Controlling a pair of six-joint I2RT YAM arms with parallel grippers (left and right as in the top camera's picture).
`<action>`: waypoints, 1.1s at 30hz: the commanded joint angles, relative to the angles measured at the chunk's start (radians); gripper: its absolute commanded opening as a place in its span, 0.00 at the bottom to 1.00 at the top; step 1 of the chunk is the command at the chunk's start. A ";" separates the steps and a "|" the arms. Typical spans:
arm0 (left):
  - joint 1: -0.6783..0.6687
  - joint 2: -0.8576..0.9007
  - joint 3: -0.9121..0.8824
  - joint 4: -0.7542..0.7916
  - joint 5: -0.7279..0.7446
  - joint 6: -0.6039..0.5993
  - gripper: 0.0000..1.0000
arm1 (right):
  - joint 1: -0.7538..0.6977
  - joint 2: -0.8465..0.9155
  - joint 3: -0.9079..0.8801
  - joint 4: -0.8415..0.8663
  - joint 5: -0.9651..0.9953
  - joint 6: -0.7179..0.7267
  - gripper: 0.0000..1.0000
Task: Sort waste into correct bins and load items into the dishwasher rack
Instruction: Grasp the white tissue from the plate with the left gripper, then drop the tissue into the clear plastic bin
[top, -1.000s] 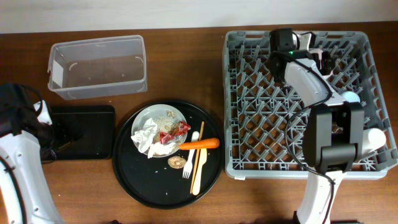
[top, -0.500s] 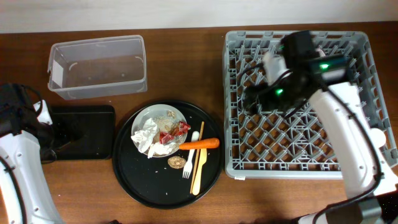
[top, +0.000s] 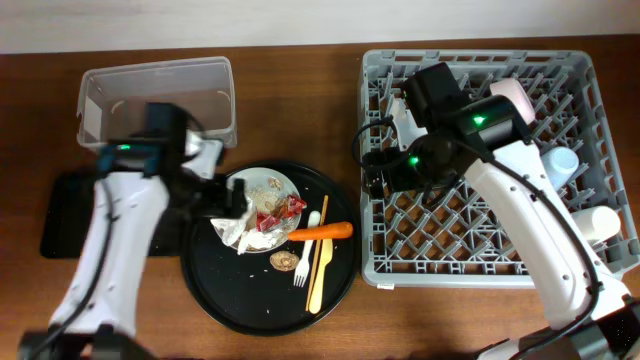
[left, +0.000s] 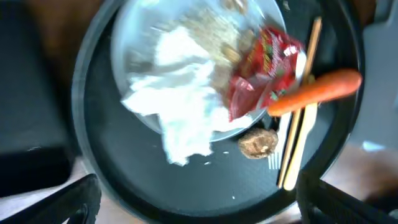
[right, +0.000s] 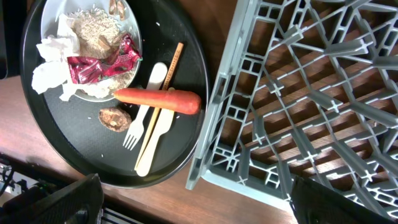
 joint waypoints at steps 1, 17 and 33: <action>-0.073 0.092 -0.083 0.029 -0.028 0.016 0.99 | -0.002 -0.005 -0.001 -0.011 0.014 0.008 1.00; -0.073 0.135 0.172 0.014 -0.159 -0.050 0.00 | -0.002 -0.005 -0.001 -0.019 0.044 0.008 1.00; 0.051 0.339 0.368 0.570 -0.339 -0.050 0.87 | -0.002 -0.005 -0.001 -0.023 0.062 0.008 1.00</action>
